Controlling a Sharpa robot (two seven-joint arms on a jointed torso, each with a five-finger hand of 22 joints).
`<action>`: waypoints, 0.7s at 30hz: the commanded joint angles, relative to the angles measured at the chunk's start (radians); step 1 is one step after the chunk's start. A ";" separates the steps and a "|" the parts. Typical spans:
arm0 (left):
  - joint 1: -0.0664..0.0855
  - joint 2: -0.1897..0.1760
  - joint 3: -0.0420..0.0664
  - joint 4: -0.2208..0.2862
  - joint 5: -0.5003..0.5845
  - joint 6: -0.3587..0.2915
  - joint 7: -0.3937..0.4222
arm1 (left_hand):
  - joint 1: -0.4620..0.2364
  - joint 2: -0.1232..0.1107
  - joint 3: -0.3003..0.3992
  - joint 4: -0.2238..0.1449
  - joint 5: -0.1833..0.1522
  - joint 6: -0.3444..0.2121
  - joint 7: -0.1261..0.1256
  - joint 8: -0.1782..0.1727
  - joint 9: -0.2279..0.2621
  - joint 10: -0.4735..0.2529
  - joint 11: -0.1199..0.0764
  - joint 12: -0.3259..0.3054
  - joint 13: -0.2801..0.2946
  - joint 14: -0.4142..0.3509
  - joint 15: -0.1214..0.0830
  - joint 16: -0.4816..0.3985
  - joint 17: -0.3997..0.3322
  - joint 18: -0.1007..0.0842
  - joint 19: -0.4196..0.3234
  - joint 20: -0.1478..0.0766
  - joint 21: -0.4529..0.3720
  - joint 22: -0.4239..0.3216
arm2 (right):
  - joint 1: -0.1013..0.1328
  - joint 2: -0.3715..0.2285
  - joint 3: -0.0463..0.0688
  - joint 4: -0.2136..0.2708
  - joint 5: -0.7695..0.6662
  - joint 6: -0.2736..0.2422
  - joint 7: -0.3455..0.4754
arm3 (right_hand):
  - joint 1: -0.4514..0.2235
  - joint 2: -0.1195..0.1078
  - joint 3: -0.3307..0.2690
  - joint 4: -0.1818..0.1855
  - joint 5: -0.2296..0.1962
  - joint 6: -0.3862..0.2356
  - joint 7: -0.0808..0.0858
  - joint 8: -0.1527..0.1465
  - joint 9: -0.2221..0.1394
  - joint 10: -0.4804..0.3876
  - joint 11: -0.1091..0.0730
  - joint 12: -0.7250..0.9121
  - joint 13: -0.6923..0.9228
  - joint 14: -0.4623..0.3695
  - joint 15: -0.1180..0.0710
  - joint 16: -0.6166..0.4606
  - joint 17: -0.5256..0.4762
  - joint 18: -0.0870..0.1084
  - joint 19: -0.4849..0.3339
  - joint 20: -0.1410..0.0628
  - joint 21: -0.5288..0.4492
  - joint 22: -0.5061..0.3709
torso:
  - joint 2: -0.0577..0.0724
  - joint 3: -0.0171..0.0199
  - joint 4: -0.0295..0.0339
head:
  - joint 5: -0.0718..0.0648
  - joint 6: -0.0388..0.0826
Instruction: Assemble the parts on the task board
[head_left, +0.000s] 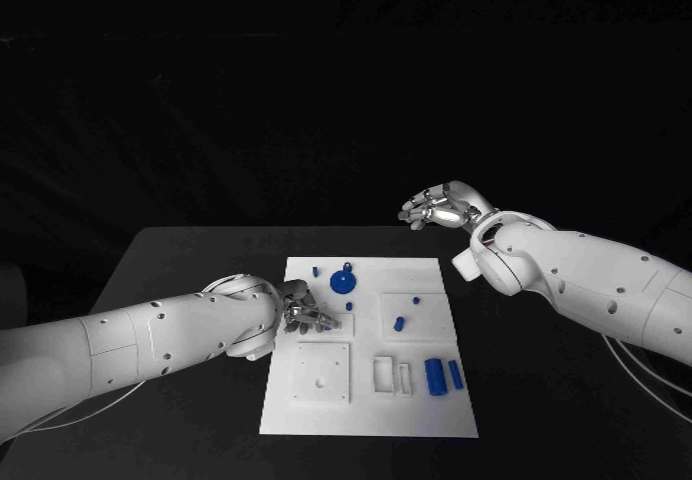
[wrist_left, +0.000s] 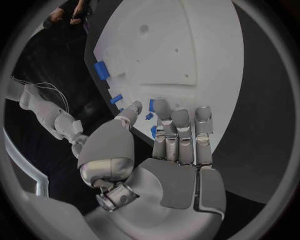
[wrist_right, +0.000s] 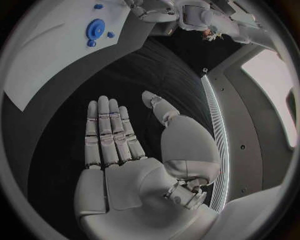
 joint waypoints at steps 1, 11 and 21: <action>0.000 0.010 0.000 -0.006 -0.019 0.030 -0.007 | 0.001 0.012 -0.007 -0.002 0.004 0.002 0.005 -0.006 -0.004 0.006 0.003 0.006 0.000 0.007 0.002 0.004 -0.002 0.011 0.007 -0.155 0.004 0.014 | 0.000 0.001 0.001 0.002 -0.002 0.013 0.007 | -0.007 0.000 -0.008 0.000 -0.001 -0.005 0.001 -0.006 -0.002 0.006 0.001 -0.007 -0.002 -0.001 0.007 -0.007 0.002 0.014 -0.007 0.004 -0.005 -0.002 | 0.000 -0.0007 0.0015 | -0.001 -0.001; -0.002 0.030 0.000 -0.031 -0.018 0.031 -0.011 | 0.000 0.029 -0.014 -0.008 0.002 0.004 0.006 -0.011 -0.014 0.006 0.004 0.006 0.000 0.007 0.003 0.005 -0.005 0.011 0.008 -0.155 0.003 0.014 | 0.000 0.001 0.001 0.004 -0.002 0.013 0.006 | -0.008 0.000 -0.009 0.000 0.000 -0.005 0.001 -0.006 -0.002 0.007 0.001 -0.007 -0.002 -0.001 0.007 -0.007 0.002 0.014 -0.007 0.004 -0.005 -0.001 | 0.001 -0.0015 0.0007 | -0.005 0.000; -0.002 0.040 -0.001 -0.048 -0.017 0.038 -0.009 | 0.007 0.055 -0.020 -0.024 0.000 0.009 0.006 -0.014 -0.024 0.006 0.004 0.008 -0.001 0.006 0.003 0.007 -0.010 0.011 0.008 -0.155 0.001 0.015 | 0.000 0.001 0.001 0.005 -0.002 0.014 0.006 | -0.008 0.001 -0.009 0.000 0.000 -0.005 0.001 -0.006 -0.002 0.007 0.001 -0.008 -0.002 -0.001 0.007 -0.008 0.002 0.014 -0.007 0.004 -0.006 -0.001 | 0.000 -0.0009 0.0011 | -0.004 0.000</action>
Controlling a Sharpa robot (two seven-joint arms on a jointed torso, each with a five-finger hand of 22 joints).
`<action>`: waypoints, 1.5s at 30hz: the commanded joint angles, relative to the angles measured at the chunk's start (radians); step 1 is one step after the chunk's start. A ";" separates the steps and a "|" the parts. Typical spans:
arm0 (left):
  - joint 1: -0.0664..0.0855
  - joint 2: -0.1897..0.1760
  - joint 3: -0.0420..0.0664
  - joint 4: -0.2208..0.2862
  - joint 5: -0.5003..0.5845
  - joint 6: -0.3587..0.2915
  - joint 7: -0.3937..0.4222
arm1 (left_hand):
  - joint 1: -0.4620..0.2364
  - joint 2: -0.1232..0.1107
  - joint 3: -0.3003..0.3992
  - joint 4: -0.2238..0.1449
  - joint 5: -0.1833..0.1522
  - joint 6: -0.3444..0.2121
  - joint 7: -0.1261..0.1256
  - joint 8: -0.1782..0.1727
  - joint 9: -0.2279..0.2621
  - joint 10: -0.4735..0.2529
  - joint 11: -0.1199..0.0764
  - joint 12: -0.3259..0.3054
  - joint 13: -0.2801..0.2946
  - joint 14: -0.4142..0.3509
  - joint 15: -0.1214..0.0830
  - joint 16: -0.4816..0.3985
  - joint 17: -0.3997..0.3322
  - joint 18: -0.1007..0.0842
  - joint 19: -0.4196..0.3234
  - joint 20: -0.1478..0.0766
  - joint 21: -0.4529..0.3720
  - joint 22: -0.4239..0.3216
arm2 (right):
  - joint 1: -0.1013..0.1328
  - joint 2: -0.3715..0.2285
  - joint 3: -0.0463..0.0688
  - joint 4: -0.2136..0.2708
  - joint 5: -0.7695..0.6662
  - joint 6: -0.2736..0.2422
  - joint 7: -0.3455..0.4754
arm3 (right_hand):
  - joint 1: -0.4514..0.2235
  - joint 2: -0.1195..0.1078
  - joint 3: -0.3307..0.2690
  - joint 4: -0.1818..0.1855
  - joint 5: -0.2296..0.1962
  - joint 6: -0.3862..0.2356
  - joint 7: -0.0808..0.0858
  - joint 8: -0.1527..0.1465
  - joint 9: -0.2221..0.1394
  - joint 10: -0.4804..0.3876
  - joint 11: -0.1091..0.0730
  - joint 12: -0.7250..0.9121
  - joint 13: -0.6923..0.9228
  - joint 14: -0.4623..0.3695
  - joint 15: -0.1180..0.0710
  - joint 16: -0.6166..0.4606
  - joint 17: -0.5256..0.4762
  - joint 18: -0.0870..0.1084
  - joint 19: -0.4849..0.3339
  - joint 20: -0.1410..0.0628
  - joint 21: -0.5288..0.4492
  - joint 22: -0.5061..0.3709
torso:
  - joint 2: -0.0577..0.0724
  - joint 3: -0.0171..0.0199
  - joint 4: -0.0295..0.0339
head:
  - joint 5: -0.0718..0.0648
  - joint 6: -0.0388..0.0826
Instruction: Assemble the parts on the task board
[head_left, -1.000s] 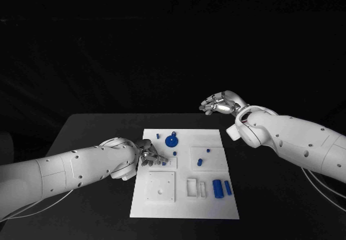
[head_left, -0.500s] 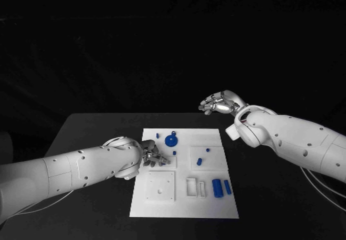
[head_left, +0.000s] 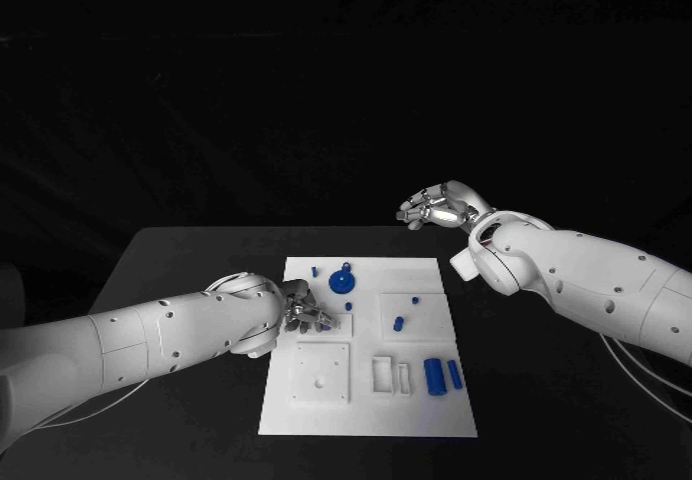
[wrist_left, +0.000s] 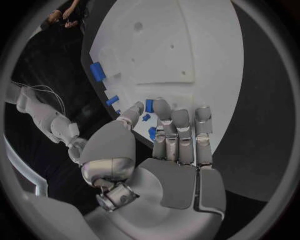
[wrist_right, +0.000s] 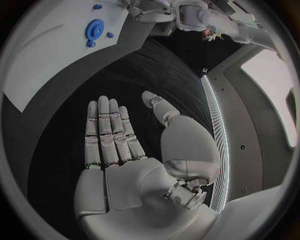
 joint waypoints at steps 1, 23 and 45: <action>0.000 0.008 0.000 -0.005 -0.003 0.022 0.002 | 0.004 0.018 -0.004 -0.011 -0.001 0.005 0.004 -0.007 -0.004 0.003 0.001 0.004 -0.002 0.004 0.001 0.007 -0.002 0.011 0.008 -0.155 0.001 0.014 | 0.000 0.001 0.000 0.002 -0.002 0.014 0.006 | -0.008 0.001 -0.003 0.000 0.001 -0.005 0.001 -0.006 -0.001 0.007 0.001 -0.004 -0.002 -0.001 0.007 -0.004 0.001 0.014 -0.004 0.001 -0.006 -0.001 | 0.000 0.0001 0.0003 | -0.001 -0.001; -0.002 0.010 0.000 -0.014 0.016 0.039 0.009 | 0.078 0.048 0.007 -0.118 0.005 0.016 0.004 -0.005 -0.018 0.003 0.002 0.006 -0.006 0.004 0.002 0.013 -0.014 0.007 0.011 -0.153 0.000 0.015 | 0.000 0.000 0.000 0.003 -0.002 0.016 0.006 | -0.008 0.001 -0.004 0.000 0.002 -0.005 0.001 -0.006 -0.002 0.008 0.001 -0.004 -0.003 -0.001 0.007 -0.005 0.002 0.014 -0.005 0.001 -0.006 -0.001 | -0.001 -0.0004 0.0003 | -0.001 -0.003; -0.003 -0.007 0.004 0.005 0.101 0.003 0.021 | 0.156 0.059 0.173 -0.111 -0.068 0.033 0.003 0.006 -0.023 0.018 0.001 0.009 -0.011 0.013 0.002 0.024 -0.023 0.001 0.030 -0.151 0.005 0.015 | -0.001 0.004 0.000 -0.004 -0.002 0.019 0.005 | -0.011 0.001 -0.006 0.001 0.010 -0.006 0.001 -0.006 -0.002 0.008 0.001 -0.006 -0.004 -0.001 0.008 -0.006 0.002 0.014 -0.005 0.001 -0.006 -0.001 | -0.001 0.0009 -0.0009 | 0.000 -0.005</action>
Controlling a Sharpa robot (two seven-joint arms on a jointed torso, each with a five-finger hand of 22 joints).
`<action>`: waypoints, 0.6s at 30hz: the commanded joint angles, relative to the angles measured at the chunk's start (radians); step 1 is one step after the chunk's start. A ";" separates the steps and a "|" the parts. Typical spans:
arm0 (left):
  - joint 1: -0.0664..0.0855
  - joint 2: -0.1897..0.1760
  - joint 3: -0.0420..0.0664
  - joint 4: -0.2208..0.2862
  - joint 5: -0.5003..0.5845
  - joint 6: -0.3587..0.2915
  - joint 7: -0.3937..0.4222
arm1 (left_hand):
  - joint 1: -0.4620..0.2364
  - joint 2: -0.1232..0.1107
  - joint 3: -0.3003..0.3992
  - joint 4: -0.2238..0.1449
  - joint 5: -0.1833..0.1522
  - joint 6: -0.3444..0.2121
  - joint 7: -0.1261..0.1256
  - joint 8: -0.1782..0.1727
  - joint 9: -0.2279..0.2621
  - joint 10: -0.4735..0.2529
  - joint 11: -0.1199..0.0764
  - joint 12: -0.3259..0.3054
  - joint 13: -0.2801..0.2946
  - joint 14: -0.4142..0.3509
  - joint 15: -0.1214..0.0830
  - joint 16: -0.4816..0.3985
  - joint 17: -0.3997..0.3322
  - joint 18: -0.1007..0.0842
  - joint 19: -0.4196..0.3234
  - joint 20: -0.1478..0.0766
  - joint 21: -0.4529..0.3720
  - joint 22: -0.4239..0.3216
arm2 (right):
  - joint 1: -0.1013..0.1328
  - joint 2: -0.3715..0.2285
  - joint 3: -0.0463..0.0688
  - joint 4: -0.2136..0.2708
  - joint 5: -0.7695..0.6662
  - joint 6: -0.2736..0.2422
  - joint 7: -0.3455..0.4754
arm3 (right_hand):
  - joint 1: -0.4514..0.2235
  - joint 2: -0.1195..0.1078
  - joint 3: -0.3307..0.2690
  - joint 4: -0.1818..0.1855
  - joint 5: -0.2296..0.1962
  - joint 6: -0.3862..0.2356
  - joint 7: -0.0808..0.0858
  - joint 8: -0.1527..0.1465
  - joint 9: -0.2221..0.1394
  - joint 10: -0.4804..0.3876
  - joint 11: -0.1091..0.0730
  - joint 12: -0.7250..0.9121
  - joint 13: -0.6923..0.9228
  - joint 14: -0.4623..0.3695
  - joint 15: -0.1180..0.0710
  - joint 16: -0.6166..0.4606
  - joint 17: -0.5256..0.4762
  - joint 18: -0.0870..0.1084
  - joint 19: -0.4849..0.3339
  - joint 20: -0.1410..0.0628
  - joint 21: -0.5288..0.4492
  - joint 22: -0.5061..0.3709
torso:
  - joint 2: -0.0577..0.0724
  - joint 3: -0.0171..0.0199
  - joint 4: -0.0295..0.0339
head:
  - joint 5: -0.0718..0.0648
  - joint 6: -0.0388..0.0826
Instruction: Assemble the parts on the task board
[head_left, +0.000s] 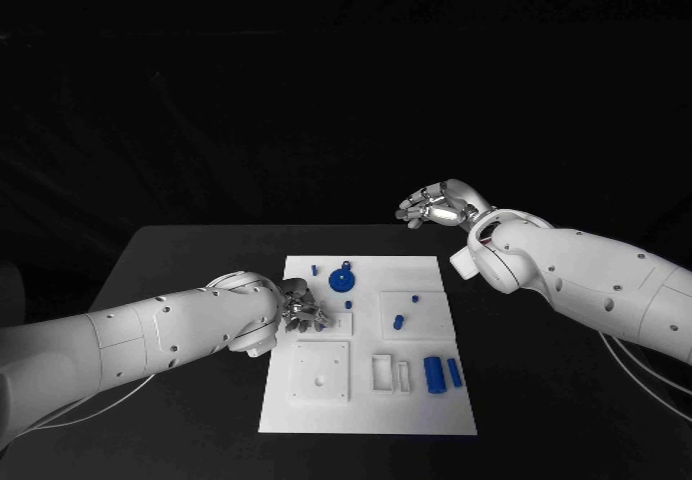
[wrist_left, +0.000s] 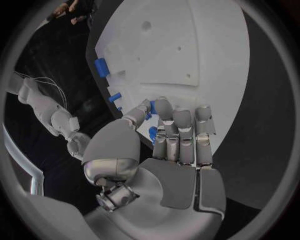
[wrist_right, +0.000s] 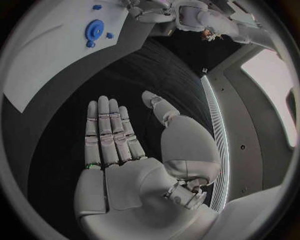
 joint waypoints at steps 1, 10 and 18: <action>-0.001 0.002 0.002 0.008 0.027 0.005 -0.001 | 0.016 0.011 0.032 -0.025 0.000 0.010 0.001 0.007 0.004 0.006 -0.001 0.005 0.000 0.003 -0.012 0.005 -0.002 0.001 0.005 -0.144 0.005 0.016 | -0.001 0.000 0.000 -0.002 -0.002 0.015 0.005 | -0.011 0.001 -0.006 0.001 0.006 -0.006 0.002 -0.006 -0.002 0.008 0.001 -0.006 -0.002 -0.001 0.008 -0.006 0.001 0.014 -0.006 0.002 -0.006 -0.001 | 0.000 0.0006 0.0003 | -0.002 0.000; 0.004 -0.020 0.040 0.032 0.031 0.050 -0.027 | 0.018 0.014 0.042 -0.025 0.000 0.011 0.000 0.010 0.005 0.008 -0.002 0.006 0.000 0.004 -0.013 0.007 -0.002 0.001 0.006 -0.145 0.008 0.018 | -0.002 0.001 0.000 -0.004 -0.002 0.016 0.004 | -0.011 0.001 -0.006 0.001 0.010 -0.008 0.003 -0.008 -0.003 0.008 0.002 -0.008 -0.003 -0.002 0.008 -0.007 0.001 0.014 -0.006 0.002 -0.007 -0.001 | -0.001 0.0012 0.0018 | -0.004 0.001; 0.030 -0.031 0.042 0.050 0.028 0.098 -0.032 | 0.009 0.034 0.054 -0.021 -0.001 -0.001 0.003 0.016 0.013 -0.001 0.001 0.008 0.002 -0.002 -0.011 0.007 -0.004 -0.001 -0.001 -0.143 0.011 0.020 | -0.003 0.005 0.000 -0.007 -0.002 0.018 0.004 | -0.011 0.001 -0.006 0.001 0.011 -0.009 0.003 -0.008 -0.003 0.008 0.002 -0.008 -0.004 -0.002 0.008 -0.008 0.001 0.014 -0.007 0.002 -0.007 -0.001 | 0.000 0.0010 0.0004 | 0.001 0.002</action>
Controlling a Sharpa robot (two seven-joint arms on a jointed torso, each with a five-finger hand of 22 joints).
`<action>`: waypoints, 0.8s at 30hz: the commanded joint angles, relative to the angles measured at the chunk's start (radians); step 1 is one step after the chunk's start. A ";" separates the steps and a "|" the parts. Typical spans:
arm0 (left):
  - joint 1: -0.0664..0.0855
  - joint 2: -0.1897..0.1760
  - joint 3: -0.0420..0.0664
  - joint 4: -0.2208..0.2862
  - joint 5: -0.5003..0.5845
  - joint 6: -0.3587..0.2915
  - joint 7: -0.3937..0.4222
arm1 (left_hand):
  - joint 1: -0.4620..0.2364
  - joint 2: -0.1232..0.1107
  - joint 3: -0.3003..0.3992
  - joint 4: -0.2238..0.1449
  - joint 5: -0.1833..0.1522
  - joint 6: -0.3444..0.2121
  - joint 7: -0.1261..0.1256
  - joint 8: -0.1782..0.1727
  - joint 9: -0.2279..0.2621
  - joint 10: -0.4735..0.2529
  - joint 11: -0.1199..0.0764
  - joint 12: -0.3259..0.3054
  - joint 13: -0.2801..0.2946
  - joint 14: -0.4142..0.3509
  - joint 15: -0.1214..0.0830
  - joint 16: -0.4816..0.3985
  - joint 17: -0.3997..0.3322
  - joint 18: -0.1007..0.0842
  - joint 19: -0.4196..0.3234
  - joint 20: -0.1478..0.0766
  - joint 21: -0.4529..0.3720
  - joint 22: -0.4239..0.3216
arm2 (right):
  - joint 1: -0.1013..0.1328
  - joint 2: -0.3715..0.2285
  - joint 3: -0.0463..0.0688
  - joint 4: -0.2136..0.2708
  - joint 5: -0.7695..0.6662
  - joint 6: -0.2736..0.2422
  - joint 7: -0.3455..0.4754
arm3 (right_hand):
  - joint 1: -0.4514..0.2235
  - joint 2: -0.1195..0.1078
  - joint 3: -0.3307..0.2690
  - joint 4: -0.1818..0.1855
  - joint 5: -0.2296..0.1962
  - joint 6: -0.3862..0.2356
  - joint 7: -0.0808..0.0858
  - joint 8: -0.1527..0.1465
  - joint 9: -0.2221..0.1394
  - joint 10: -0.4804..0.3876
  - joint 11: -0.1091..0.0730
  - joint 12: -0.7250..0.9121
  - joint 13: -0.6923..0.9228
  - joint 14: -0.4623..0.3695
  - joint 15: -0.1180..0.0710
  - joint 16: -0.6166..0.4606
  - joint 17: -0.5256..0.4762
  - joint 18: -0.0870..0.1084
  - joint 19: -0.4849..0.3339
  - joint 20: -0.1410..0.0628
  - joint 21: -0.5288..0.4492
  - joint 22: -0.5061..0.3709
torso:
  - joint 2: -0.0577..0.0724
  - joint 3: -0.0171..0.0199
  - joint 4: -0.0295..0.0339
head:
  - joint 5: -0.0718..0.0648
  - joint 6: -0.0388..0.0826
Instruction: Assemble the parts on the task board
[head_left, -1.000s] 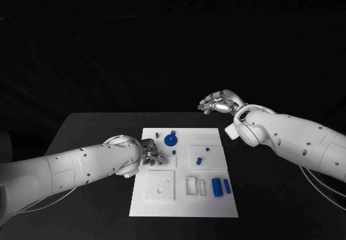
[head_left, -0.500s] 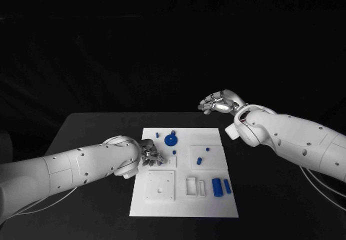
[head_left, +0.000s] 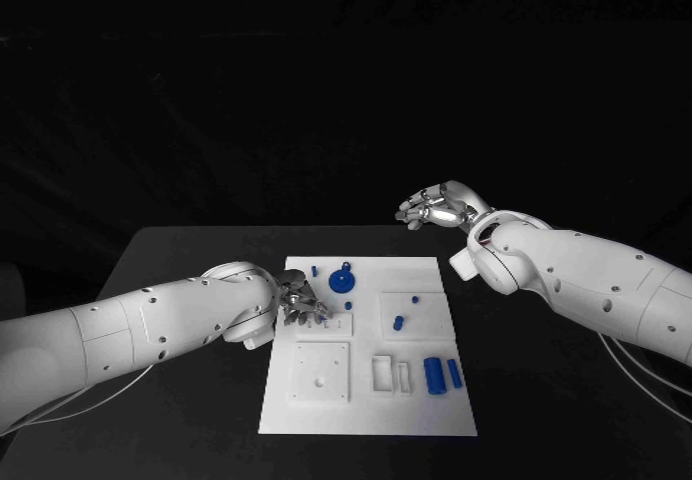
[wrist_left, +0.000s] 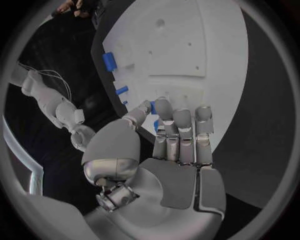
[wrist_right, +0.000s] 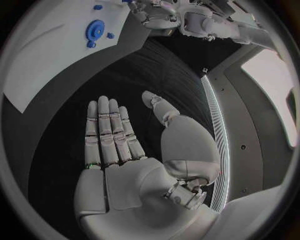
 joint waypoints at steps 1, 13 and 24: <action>0.007 0.000 0.001 0.005 0.009 0.068 -0.011 | 0.020 0.023 0.038 -0.037 0.005 -0.008 0.003 0.010 0.005 0.000 0.000 0.004 0.002 -0.002 -0.011 0.004 -0.001 -0.001 -0.002 -0.143 0.007 0.020 | -0.001 0.002 0.000 0.000 -0.002 0.016 0.005 | -0.011 0.001 -0.006 0.001 0.007 -0.006 0.000 -0.003 -0.001 0.007 0.002 -0.004 -0.002 -0.002 0.009 -0.004 0.002 0.014 -0.007 0.002 -0.003 -0.001 | 0.000 -0.0003 -0.0010 | 0.002 -0.001; 0.033 0.039 0.001 -0.071 0.085 0.209 -0.081 | 0.006 0.049 0.111 -0.022 0.004 -0.032 0.000 0.051 0.055 -0.015 -0.001 0.020 0.011 -0.011 -0.011 0.017 -0.001 -0.004 -0.014 -0.141 0.013 0.020 | -0.001 0.009 0.000 -0.005 -0.002 0.020 0.003 | -0.010 0.001 -0.006 0.001 0.008 -0.007 0.000 -0.003 -0.002 0.007 0.002 -0.005 -0.002 -0.002 0.009 -0.005 0.002 0.014 -0.008 0.002 -0.004 -0.001 | 0.001 -0.0006 -0.0027 | 0.006 -0.008; 0.046 0.087 0.001 -0.125 0.099 0.246 -0.094 | -0.088 0.085 0.219 -0.063 0.006 -0.073 -0.008 0.133 0.195 -0.034 -0.012 0.067 0.031 -0.015 -0.020 0.046 -0.001 -0.004 -0.016 -0.145 0.035 0.020 | -0.001 0.013 0.000 -0.006 -0.002 0.020 0.003 | -0.008 0.002 -0.005 0.000 0.008 -0.008 0.000 -0.004 -0.002 0.007 0.003 -0.006 -0.003 -0.002 0.009 -0.005 0.002 0.014 -0.008 0.002 -0.004 -0.001 | 0.001 -0.0004 -0.0023 | 0.008 -0.016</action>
